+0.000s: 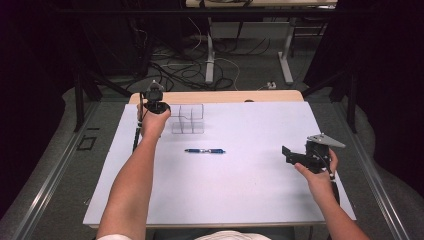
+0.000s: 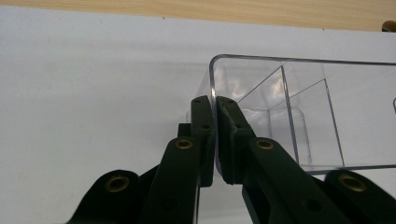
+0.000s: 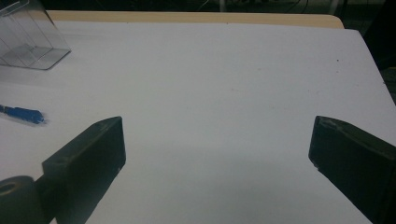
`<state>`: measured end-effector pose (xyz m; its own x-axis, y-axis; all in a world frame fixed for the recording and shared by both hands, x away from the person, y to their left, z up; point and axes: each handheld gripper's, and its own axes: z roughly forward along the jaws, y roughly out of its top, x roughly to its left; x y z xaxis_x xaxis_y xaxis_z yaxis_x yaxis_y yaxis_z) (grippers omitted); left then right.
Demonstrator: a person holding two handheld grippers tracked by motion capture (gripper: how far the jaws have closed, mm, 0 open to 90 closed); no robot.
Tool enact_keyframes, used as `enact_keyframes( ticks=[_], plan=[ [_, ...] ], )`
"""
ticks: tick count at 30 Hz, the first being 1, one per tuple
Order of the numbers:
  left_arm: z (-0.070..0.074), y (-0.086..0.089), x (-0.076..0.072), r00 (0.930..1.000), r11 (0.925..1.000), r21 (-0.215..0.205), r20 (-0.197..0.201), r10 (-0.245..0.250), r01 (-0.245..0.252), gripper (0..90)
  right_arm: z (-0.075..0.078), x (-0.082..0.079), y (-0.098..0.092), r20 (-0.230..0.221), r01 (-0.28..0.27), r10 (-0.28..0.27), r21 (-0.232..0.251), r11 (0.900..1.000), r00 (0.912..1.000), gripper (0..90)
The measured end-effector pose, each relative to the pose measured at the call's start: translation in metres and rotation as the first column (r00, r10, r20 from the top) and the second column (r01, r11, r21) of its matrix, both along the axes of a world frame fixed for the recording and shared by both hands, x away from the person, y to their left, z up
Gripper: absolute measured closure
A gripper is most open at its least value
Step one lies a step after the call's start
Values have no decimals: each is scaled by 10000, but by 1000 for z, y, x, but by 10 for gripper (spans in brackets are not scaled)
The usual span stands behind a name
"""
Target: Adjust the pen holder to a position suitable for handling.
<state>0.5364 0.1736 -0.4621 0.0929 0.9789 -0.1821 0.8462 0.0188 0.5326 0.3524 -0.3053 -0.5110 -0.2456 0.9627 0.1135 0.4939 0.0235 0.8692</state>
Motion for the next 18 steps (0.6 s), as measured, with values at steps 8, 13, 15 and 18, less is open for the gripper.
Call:
enact_keyframes(
  ticks=[8, 13, 15, 18],
  plan=[
    [1, -6, -3, 9998, 9998, 76, -111, 188, -187, 874, -1, 1, 0, 59, 74, -74, -31, 10000, 10000, 33],
    [2, -14, -6, 9995, 9996, 56, -158, 284, -283, 875, 0, 1, 0, 3, -22, 22, -51, 10000, 10000, 34],
    [2, -17, -7, 9996, 9998, 74, -218, 196, -194, 875, 0, 1, 0, 6, -24, 24, -39, 10000, 10000, 34],
    [3, -24, -10, 9994, 9999, -1, -297, 172, -172, 875, 0, 1, 0, 13, 51, -51, -13, 10000, 10000, 34]
  ],
)
